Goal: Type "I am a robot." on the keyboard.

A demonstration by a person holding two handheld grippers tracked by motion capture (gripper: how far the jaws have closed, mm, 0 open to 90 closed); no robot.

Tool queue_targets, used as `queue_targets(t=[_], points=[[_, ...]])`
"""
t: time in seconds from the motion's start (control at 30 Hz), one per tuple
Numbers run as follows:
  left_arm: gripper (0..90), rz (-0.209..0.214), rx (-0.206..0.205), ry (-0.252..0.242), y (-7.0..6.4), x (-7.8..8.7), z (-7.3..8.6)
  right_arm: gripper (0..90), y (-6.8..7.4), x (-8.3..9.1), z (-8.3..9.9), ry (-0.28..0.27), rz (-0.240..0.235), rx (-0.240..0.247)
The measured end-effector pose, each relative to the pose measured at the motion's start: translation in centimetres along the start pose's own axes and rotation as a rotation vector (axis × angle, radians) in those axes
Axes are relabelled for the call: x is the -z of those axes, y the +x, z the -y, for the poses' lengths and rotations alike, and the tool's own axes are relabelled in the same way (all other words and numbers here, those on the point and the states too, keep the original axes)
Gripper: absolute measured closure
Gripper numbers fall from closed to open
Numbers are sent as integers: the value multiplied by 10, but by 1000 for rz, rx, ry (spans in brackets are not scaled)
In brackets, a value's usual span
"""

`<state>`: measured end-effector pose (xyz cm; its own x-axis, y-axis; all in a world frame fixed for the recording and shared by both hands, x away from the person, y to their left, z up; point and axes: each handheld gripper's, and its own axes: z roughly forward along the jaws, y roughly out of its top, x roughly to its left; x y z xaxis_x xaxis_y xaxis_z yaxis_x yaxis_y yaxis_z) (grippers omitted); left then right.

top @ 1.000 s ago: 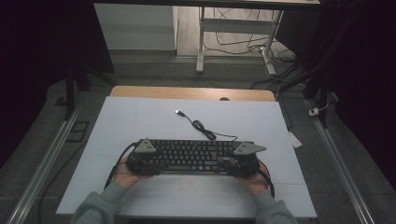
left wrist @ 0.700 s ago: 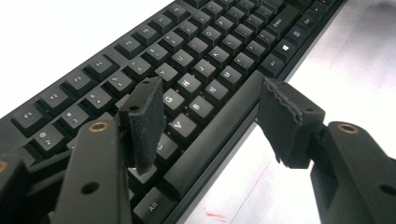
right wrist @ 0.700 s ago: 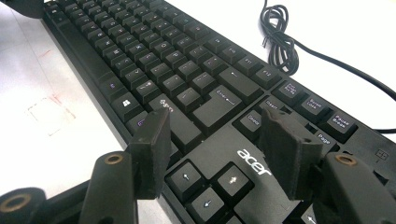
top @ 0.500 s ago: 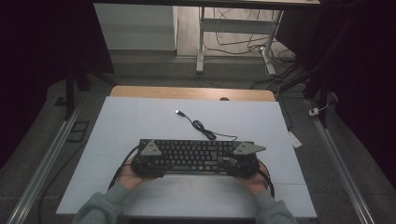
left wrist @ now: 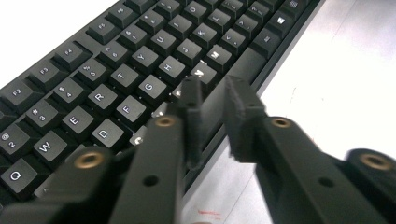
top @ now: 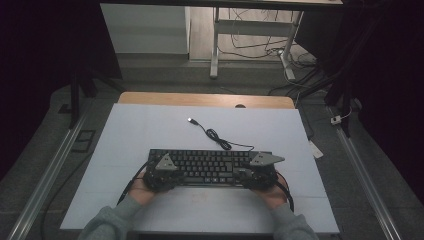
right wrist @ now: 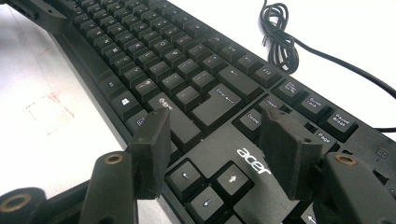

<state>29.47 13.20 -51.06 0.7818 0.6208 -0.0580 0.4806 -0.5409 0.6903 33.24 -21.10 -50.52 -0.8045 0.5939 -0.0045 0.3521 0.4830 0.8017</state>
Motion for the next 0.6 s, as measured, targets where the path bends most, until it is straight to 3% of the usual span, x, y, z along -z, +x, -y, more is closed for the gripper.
queue_targets(t=[0.17, 0.6], points=[[879, -1, -6, 19, 1, -3, 1, 442, 0, 0, 0, 2, 4, 0], [886, 0, -7, 33, 2, -9, 2, 442, -1, 0, 0, 3, 0, 0]])
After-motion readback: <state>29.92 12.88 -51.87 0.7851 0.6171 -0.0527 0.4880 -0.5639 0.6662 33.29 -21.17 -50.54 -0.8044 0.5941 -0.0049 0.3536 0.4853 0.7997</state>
